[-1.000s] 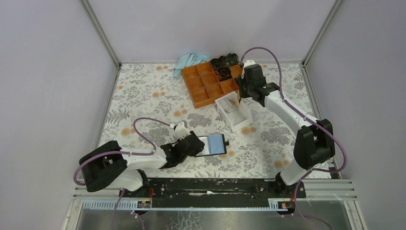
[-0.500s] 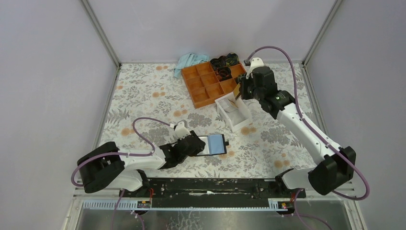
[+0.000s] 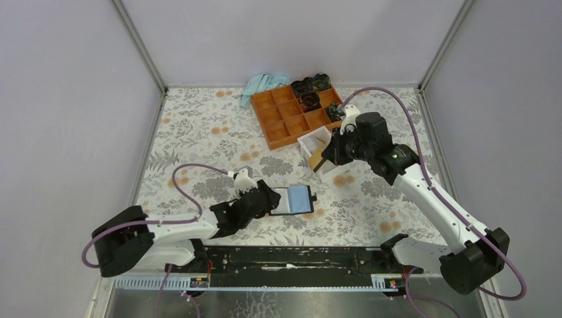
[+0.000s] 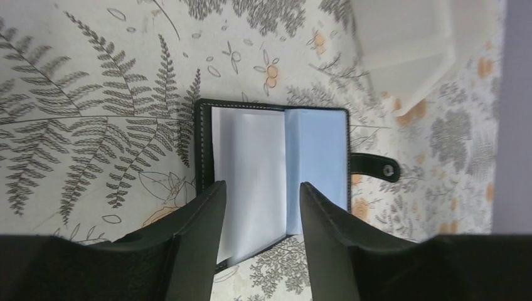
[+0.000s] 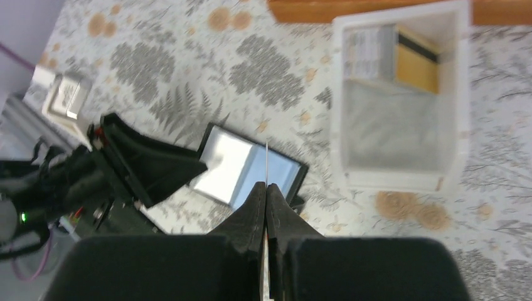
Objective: Put the credit cards into the card holder
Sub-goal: Pick up the credit card from the storage box.
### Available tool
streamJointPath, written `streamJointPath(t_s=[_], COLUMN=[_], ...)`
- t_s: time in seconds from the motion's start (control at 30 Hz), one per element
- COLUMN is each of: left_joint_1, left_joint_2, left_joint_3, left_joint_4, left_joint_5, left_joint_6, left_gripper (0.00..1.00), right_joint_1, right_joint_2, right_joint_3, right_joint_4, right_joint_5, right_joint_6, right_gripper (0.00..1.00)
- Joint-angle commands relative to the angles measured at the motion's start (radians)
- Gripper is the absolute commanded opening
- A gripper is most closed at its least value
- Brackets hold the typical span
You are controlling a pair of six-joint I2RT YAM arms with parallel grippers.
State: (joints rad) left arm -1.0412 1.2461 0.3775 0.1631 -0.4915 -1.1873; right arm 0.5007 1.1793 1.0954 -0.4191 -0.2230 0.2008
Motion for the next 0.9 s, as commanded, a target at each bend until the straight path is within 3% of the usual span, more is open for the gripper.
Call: streamJointPath(t_s=[0.0,0.23,0.57,0.87], left_joint_1=[-0.005,-0.004,-0.005,-0.005], left_joint_2=[-0.145,-0.362,-0.324,-0.375], left_joint_3=[-0.067,-0.186,-0.149,-0.083], left_joint_4=[0.075,0.192,0.212,0.241], left_joint_5=[-0.076,-0.088,-0.048,0.077], left_joint_6=[0.114,0.248,0.303,0.468], left_gripper=[0.57,0.68,0.69,0.7], right_joint_1=[0.007,0.006,0.016,0.056], right_joint_2=[-0.069,-0.108,-0.042,0.019], right_joint_3=[-0.046,-0.141,-0.263,-0.249], right_joint_4=[-0.027,0.011,0.111,0.13], right_joint_5=[-0.199,-0.375,-0.476,-0.562], right_joint_6=[0.022,0.087,0.121,0.106], right_gripper=[0.0,0.0,0.0,0.0])
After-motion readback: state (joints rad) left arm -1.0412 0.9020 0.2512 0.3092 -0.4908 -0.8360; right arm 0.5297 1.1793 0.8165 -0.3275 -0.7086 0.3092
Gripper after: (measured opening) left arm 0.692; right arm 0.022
